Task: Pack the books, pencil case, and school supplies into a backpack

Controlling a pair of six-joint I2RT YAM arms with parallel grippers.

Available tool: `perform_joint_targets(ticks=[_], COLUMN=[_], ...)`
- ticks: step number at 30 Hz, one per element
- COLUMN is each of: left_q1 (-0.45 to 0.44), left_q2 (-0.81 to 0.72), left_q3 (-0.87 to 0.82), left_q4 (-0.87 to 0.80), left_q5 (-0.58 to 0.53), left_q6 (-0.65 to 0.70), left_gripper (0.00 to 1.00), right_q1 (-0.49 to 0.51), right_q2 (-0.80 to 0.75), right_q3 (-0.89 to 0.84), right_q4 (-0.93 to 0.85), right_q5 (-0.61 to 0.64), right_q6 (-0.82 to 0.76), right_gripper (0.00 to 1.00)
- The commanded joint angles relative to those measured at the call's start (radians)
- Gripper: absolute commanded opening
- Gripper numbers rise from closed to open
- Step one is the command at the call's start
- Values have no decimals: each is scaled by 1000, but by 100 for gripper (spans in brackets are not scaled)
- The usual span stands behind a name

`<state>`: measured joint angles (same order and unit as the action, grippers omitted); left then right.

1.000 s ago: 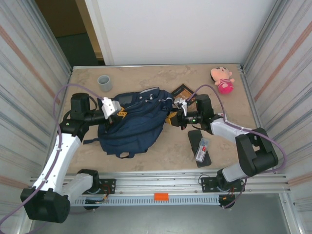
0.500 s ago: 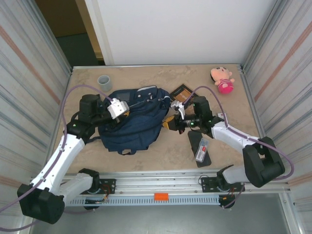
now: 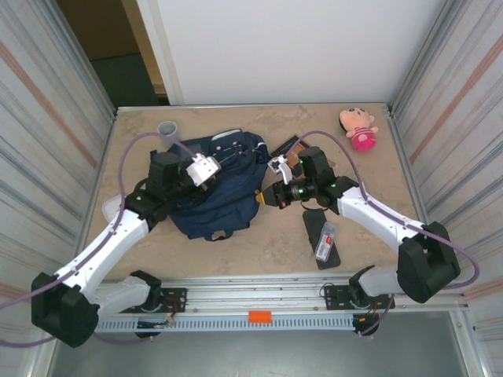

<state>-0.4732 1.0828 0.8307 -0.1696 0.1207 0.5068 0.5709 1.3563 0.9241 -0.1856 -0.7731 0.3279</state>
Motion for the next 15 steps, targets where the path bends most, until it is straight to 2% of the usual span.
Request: perform_joint_targets(ticks=[1, 6, 9, 13, 14, 15], left_q1=[-44, -110, -144, -156, -156, -156], left_q2=[34, 108, 136, 142, 137, 128], left_q3=[-11, -1, 10, 18, 13, 4], left_q4=[152, 236, 269, 278, 278, 289], left_q5=[-243, -315, -269, -133, -94, -61], left_q6=[-81, -120, -124, -130, -119, -111], left_gripper=[0, 0, 0, 0, 0, 0], right_q1=[29, 86, 105, 99, 90, 75], right_q2=[13, 4, 10, 20, 13, -1], right_q3=[85, 102, 97, 85, 76, 62], right_q4=[-140, -159, -116, -77, -67, -52], right_q5=[-16, 19, 64, 111, 122, 134], right_q6=[127, 254, 359, 445, 451, 466], right_gripper=[0, 0, 0, 0, 6, 18])
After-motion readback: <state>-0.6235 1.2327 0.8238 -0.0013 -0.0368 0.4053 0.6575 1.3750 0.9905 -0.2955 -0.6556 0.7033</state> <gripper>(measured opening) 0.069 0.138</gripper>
